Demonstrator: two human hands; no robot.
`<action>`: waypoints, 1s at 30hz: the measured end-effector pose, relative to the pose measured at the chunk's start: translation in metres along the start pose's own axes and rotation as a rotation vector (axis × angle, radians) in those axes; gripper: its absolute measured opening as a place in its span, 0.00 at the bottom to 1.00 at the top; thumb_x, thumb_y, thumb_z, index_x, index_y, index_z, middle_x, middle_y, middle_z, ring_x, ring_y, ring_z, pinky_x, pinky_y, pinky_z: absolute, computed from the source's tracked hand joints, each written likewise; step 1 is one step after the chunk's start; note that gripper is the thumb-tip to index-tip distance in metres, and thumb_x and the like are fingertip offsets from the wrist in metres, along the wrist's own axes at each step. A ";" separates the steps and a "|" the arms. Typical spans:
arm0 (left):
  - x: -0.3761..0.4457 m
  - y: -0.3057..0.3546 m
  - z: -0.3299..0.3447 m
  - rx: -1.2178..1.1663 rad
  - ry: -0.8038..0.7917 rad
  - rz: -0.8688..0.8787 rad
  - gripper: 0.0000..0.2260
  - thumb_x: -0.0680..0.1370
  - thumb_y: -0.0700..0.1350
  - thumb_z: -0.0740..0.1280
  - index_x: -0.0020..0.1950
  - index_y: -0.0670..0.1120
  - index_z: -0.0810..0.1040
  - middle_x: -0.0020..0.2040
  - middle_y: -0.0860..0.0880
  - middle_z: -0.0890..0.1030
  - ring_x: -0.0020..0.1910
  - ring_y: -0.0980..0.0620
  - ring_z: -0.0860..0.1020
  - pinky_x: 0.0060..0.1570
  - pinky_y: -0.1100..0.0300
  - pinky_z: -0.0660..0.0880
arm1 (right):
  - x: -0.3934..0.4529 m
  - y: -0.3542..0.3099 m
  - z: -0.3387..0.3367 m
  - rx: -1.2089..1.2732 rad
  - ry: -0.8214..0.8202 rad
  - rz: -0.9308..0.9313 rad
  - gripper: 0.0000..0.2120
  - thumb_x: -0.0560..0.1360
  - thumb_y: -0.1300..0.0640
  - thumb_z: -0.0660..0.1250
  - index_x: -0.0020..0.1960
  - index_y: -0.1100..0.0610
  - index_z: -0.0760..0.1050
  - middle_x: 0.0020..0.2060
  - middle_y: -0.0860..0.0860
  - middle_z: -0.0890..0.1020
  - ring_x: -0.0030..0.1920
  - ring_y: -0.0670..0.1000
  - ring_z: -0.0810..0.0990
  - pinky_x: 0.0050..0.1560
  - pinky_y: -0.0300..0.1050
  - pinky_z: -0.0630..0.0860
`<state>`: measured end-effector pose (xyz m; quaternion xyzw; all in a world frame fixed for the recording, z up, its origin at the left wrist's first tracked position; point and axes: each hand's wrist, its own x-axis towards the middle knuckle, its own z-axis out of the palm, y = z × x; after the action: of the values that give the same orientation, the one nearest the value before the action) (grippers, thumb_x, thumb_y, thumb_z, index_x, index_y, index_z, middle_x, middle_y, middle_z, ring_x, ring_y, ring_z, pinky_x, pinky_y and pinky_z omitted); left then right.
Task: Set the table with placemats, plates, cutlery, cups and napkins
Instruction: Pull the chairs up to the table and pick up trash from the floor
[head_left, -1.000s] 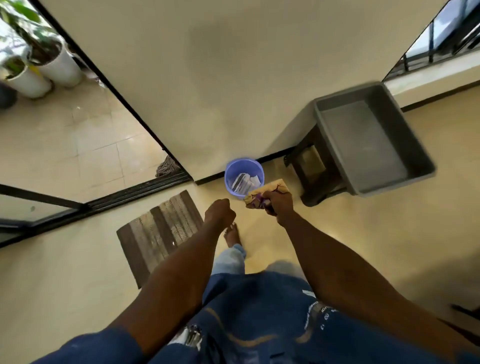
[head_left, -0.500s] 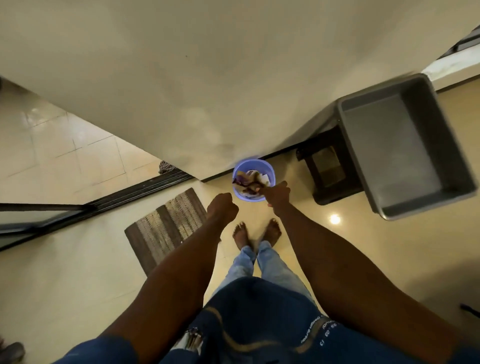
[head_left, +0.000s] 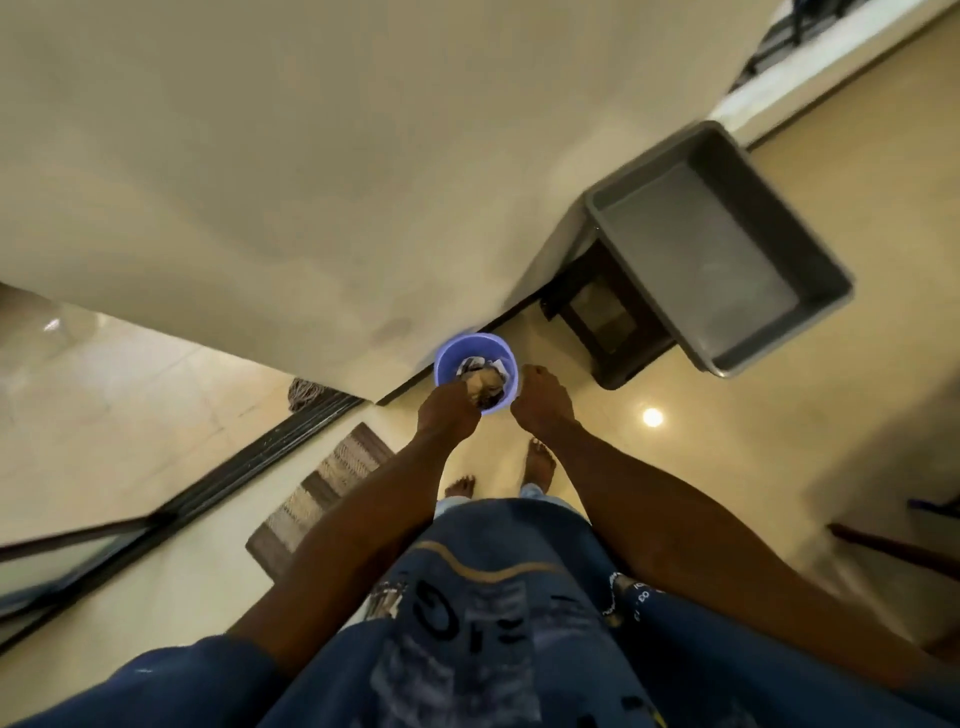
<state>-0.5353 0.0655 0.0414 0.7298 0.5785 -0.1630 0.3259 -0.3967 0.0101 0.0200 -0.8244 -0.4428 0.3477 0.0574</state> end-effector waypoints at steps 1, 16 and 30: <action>-0.002 0.004 0.000 0.039 -0.024 0.039 0.12 0.80 0.43 0.62 0.62 0.43 0.76 0.59 0.44 0.80 0.56 0.42 0.78 0.53 0.51 0.75 | -0.015 -0.001 -0.005 -0.021 0.032 0.003 0.18 0.76 0.55 0.68 0.65 0.57 0.72 0.58 0.55 0.78 0.56 0.56 0.79 0.56 0.50 0.77; -0.106 0.024 0.076 0.637 -0.271 0.788 0.13 0.80 0.42 0.60 0.63 0.40 0.75 0.62 0.41 0.78 0.60 0.41 0.77 0.60 0.51 0.73 | -0.223 0.032 0.078 0.228 0.361 0.654 0.16 0.76 0.63 0.64 0.63 0.62 0.70 0.59 0.59 0.77 0.57 0.60 0.77 0.56 0.51 0.72; -0.274 0.020 0.233 0.988 -0.446 1.267 0.10 0.77 0.41 0.60 0.56 0.43 0.76 0.58 0.44 0.79 0.55 0.44 0.78 0.50 0.57 0.72 | -0.448 0.095 0.188 0.649 0.539 1.119 0.20 0.76 0.63 0.59 0.68 0.61 0.69 0.64 0.57 0.75 0.62 0.60 0.75 0.62 0.51 0.72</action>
<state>-0.5603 -0.2939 0.0449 0.9266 -0.1577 -0.3247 0.1053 -0.6121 -0.4325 0.0746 -0.9272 0.2040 0.2232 0.2210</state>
